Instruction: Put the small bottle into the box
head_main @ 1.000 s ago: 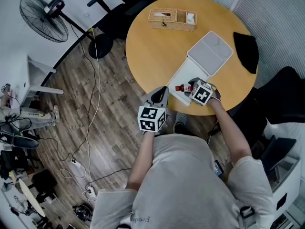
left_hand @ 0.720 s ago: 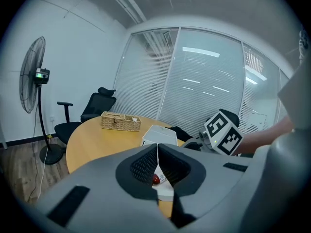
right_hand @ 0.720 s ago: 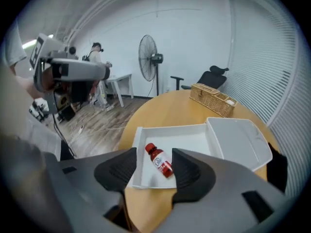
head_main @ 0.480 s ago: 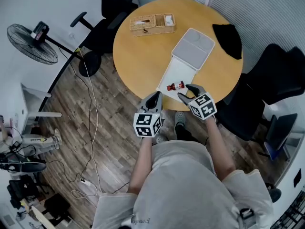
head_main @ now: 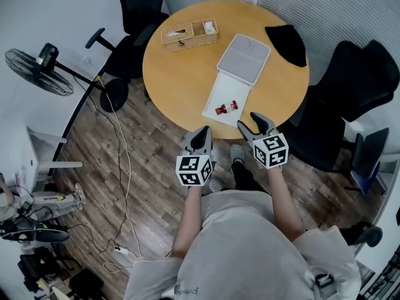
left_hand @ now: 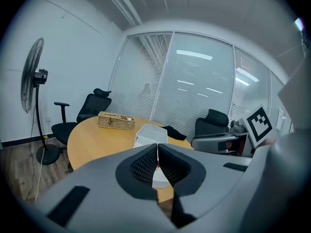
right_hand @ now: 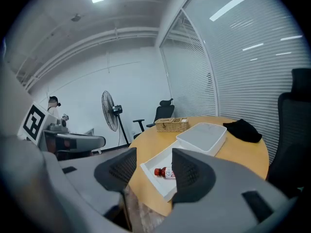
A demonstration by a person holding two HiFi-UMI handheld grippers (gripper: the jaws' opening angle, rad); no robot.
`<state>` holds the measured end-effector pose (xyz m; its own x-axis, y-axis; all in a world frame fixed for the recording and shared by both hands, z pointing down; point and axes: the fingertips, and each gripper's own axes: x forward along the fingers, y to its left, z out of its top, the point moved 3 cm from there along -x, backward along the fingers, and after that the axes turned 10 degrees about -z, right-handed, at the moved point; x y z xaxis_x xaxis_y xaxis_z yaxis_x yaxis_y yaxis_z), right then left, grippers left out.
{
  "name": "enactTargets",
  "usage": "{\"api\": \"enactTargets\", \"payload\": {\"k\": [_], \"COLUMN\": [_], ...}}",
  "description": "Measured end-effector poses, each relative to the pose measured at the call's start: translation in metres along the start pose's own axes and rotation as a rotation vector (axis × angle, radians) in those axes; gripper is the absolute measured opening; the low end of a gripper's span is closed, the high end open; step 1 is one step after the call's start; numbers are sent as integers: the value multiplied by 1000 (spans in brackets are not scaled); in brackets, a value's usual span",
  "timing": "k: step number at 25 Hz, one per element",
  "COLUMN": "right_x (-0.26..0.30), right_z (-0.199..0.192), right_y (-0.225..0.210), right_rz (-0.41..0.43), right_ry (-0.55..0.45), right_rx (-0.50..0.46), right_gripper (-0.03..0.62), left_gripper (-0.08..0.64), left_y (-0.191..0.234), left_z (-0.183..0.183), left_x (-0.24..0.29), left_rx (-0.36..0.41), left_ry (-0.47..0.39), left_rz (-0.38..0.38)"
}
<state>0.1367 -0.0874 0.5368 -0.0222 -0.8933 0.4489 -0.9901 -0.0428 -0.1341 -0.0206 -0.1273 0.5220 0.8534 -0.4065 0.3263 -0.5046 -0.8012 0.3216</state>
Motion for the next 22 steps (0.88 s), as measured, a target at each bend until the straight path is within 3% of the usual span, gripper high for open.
{"api": "enactTargets", "payload": {"k": [14, 22], "right_x": [-57, -54], "right_z": [-34, -41], "right_y": [18, 29], "right_rz": [-108, -94], "right_ry": [-80, -98], "right_rx": [85, 108], "right_gripper": [199, 160], "left_gripper": [29, 29], "left_y": [-21, -24], "left_z": [-15, -15], "left_x": [-41, -55], "left_rx": [32, 80], "left_ry": [-16, -5], "left_rz": [-40, -43]}}
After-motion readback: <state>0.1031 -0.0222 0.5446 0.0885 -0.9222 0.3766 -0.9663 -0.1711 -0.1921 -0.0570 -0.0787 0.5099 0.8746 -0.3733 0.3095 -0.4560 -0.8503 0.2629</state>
